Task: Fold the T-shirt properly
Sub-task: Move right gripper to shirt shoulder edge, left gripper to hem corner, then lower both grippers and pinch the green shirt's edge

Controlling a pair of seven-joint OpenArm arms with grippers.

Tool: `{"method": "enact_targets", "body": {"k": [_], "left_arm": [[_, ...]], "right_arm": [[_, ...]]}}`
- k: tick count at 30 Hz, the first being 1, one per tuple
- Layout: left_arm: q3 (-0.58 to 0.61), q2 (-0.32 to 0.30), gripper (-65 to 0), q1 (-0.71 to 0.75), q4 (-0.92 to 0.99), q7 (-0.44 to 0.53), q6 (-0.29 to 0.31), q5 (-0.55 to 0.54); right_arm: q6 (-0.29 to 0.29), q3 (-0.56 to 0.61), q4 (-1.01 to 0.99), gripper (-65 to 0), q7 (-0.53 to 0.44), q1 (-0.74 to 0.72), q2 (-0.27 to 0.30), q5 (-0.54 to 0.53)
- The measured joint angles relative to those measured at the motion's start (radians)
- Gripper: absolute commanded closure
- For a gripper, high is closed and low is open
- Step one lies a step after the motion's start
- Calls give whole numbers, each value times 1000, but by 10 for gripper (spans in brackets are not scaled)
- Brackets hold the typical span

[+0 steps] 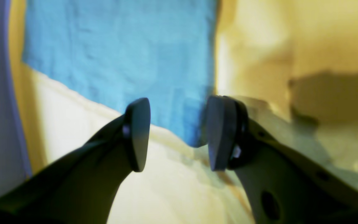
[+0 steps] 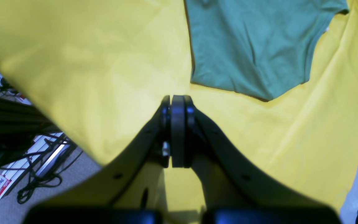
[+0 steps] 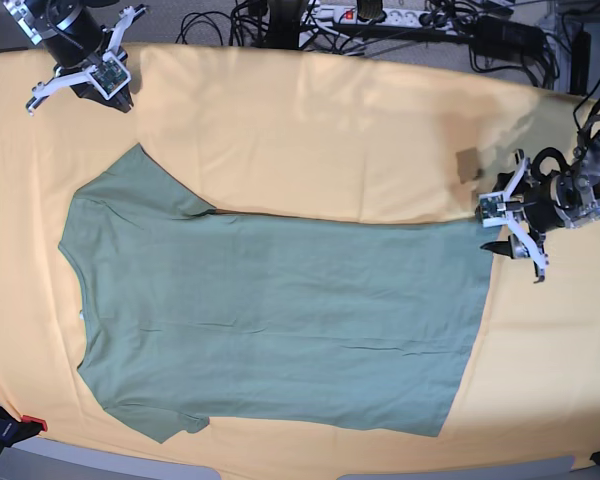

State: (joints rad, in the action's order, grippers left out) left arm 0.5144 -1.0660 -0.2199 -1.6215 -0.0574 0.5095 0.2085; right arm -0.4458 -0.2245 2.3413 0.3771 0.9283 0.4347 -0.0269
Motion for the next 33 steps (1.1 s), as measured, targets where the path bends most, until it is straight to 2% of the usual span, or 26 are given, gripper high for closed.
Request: {"method": "enact_targets", "body": {"k": [5,8,10,15,16,17,20,21,22,25,26,27,33], "left_arm": [[157,-1,-303,-121,58,11,-3,63],[226,-3,-303,-166,92,67,-27,108],[259,2,-303,-193,120,99,-49,131],[296,42,-296,-236,199,105,-70,132],[296,50,-274,-238,205,103,-72,132],[295,55,-223,-238,205,102,-72,134],[296,63,-8,-234,208,96,-58,129],[297,64,0,-232,204,91,-68,130],[297,65,0,-232,201,86,-76,129],[297,65,0,-232,190,76,-87,129],[297,65,0,-232,188,76,-87,129],[297,65,0,-231,187,75,-87,121],[298,66,0,-229,185,64,-87,24]], "right_arm": [[0,0,0,0,0,2,0,0],[0,0,0,0,0,2,0,0],[0,0,0,0,0,2,0,0],[0,0,0,0,0,2,0,0],[0,0,0,0,0,2,0,0],[0,0,0,0,0,2,0,0],[0,0,0,0,0,2,0,0],[0,0,0,-9,0,2,0,0],[0,0,0,-69,-3,2,0,0],[-2,0,0,-331,-34,0,16,1],[0,0,0,-384,-45,-4,23,1],[0,0,0,-402,-54,-5,26,1],[-2,0,0,-403,-78,-95,51,-47]]}}
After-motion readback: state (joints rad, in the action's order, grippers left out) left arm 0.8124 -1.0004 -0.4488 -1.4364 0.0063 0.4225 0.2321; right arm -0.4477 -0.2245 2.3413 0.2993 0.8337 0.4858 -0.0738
